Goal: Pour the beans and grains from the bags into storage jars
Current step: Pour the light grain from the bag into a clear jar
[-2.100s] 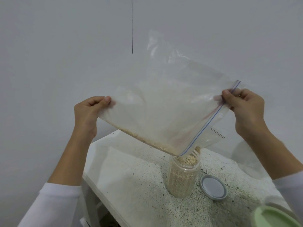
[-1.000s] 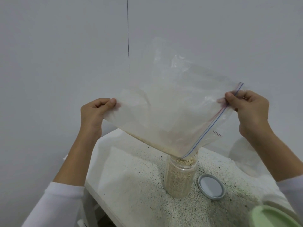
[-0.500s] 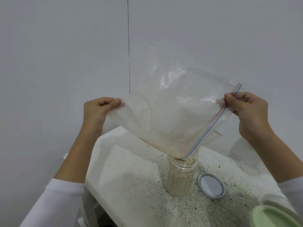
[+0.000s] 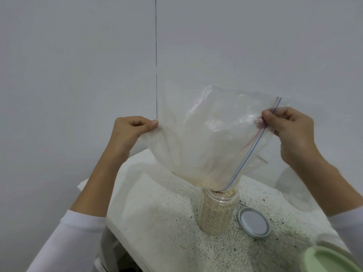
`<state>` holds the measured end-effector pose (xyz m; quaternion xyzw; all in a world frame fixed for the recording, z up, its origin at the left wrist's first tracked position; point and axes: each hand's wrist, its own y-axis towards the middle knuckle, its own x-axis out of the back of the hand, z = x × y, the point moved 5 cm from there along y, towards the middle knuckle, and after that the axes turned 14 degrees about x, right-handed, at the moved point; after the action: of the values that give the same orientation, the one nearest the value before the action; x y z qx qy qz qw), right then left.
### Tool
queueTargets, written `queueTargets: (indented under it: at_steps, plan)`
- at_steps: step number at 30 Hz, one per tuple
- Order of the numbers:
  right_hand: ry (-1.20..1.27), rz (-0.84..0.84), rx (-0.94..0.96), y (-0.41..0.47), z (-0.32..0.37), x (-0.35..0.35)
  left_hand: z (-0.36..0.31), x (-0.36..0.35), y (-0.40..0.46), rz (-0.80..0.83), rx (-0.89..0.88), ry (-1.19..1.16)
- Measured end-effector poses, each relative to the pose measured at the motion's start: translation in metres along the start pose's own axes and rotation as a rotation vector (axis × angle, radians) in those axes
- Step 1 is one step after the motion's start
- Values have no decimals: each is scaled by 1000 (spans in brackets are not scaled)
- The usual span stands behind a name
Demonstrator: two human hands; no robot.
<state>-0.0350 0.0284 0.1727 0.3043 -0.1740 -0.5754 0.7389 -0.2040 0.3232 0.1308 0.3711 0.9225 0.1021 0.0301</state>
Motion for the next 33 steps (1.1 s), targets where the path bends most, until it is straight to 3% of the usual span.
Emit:
queueTargets:
  at_steps: [6,9,13,16,24,33]
  plan:
    - [8,-98,-37,-1,-13,11,43,12,5,4,144,-210]
    - [32,-117,-58,-1,-20,13,67,9,6,33,184,-442]
    - [51,-142,-60,-3,-26,17,99,-20,-1,254,380,-682]
    - [45,-206,-56,-5,-32,20,108,-49,-15,385,393,-593]
    - [53,-233,-56,-5,-29,25,92,-50,-9,231,325,-414]
    - [87,-255,-56,-8,-20,23,71,-49,-5,210,240,-407]
